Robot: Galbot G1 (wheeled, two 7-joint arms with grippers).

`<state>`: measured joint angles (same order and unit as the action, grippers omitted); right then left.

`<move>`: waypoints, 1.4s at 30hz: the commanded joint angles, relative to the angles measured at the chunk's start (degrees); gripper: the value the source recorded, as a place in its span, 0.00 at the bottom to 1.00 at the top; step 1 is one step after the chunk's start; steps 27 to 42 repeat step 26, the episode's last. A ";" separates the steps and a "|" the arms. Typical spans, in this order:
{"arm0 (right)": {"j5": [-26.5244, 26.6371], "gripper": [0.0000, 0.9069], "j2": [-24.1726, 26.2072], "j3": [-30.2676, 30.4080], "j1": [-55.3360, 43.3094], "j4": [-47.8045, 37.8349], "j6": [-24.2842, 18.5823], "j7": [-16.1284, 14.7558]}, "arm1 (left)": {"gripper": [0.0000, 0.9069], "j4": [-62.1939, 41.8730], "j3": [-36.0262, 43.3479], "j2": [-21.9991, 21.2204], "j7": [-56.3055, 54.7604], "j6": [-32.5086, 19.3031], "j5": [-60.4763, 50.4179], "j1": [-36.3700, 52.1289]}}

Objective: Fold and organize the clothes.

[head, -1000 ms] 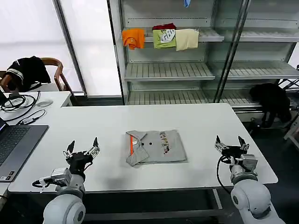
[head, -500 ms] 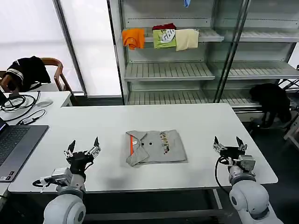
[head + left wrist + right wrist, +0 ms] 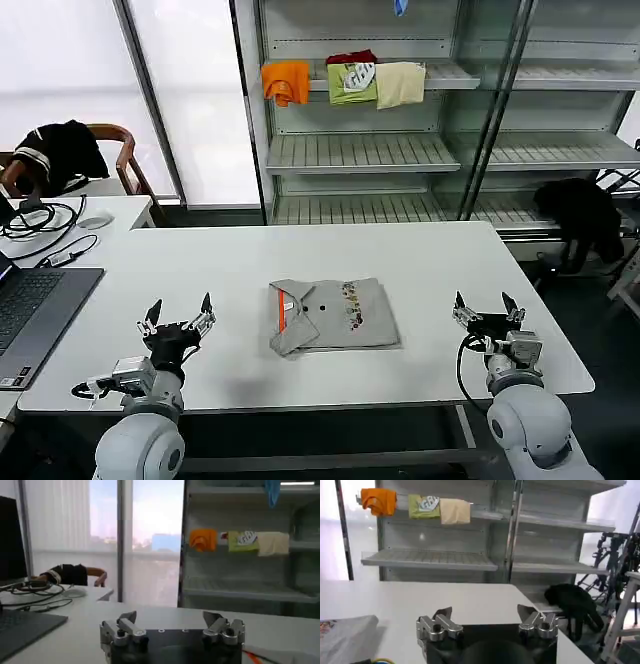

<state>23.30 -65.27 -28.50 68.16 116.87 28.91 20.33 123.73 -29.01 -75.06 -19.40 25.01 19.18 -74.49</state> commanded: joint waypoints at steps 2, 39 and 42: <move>-0.05 1.00 0.14 0.02 0.07 0.05 0.09 0.01 | 1.00 0.42 -0.67 0.29 0.96 1.24 -0.81 -0.11; -0.53 1.00 0.07 -0.23 1.08 1.87 0.68 -0.33 | 1.00 0.73 -0.33 -0.01 2.93 1.23 -0.92 -1.18; -0.53 1.00 0.07 -0.23 1.08 1.87 0.68 -0.33 | 1.00 0.73 -0.33 -0.01 2.93 1.23 -0.92 -1.18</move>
